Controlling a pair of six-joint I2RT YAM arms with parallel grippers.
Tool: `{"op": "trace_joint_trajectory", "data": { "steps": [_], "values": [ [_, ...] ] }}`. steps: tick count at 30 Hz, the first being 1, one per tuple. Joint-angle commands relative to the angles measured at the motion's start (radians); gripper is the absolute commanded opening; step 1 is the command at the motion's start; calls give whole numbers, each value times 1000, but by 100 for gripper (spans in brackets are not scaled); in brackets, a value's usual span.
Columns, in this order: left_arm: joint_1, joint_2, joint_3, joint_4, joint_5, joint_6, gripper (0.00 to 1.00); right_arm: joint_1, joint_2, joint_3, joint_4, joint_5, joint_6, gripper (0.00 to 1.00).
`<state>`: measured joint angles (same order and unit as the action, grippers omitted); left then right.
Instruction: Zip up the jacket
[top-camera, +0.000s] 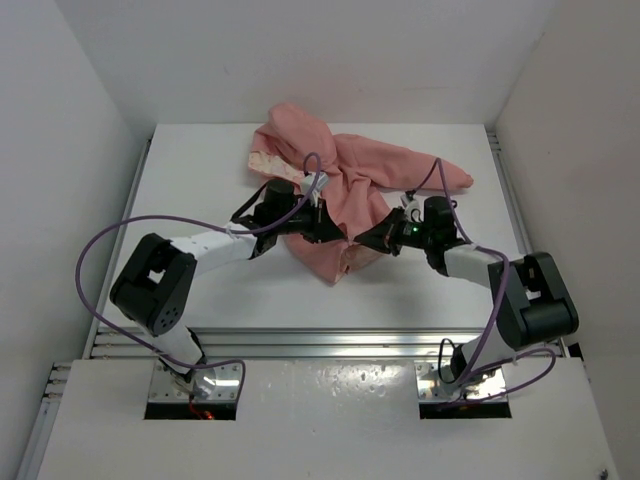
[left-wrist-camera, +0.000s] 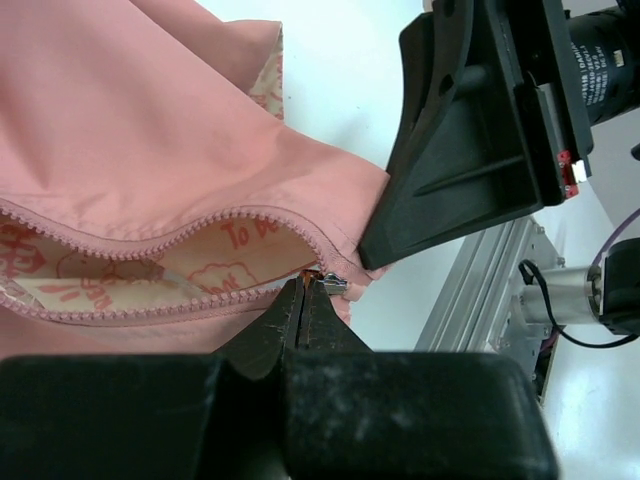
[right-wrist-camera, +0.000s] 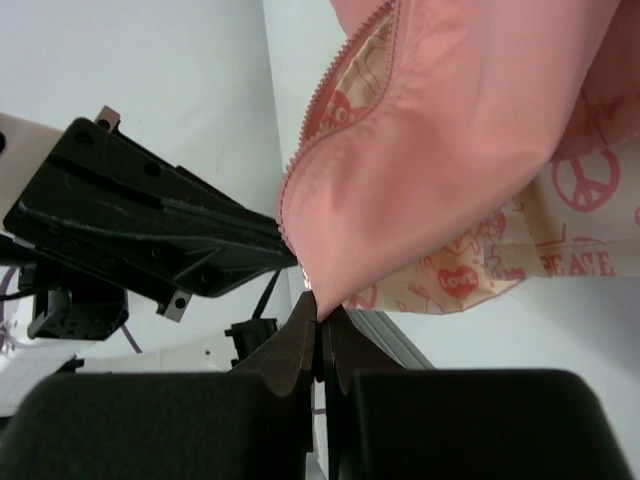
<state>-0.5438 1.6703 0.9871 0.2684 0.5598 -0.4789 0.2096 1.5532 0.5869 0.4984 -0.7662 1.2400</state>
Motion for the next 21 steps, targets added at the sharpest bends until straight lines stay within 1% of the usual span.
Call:
{"op": "trace_joint_trajectory", "data": {
  "steps": [1,3,4,5,6,7,8,13,15,18,21],
  "values": [
    [65,3,35,8,-186,77,0,-35,-59,-22,-86,-85,-86,0],
    [65,3,25,32,-150,65,0,-38,-45,-18,-86,-94,-71,1],
    [65,3,25,51,-140,45,0,-36,-42,-16,-52,-105,-53,14],
    [65,3,25,61,-126,31,0,-36,-39,-21,-2,-101,-36,24],
    [65,3,25,71,-114,16,0,-24,-41,-28,18,-96,-5,30],
    [65,3,25,71,-104,-1,0,-22,-39,-33,37,-90,2,34],
    [65,3,25,83,-104,-27,0,-15,-41,-32,102,-88,27,37],
    [56,3,25,83,-95,-76,0,17,-38,-33,149,-59,38,37],
    [47,3,35,83,-95,-85,0,27,-24,-42,187,-47,53,41],
    [38,3,35,83,-95,-108,0,48,-18,-19,221,-28,41,43],
    [28,12,35,83,-84,-119,0,65,4,27,189,-10,-11,47]
  ]
}}
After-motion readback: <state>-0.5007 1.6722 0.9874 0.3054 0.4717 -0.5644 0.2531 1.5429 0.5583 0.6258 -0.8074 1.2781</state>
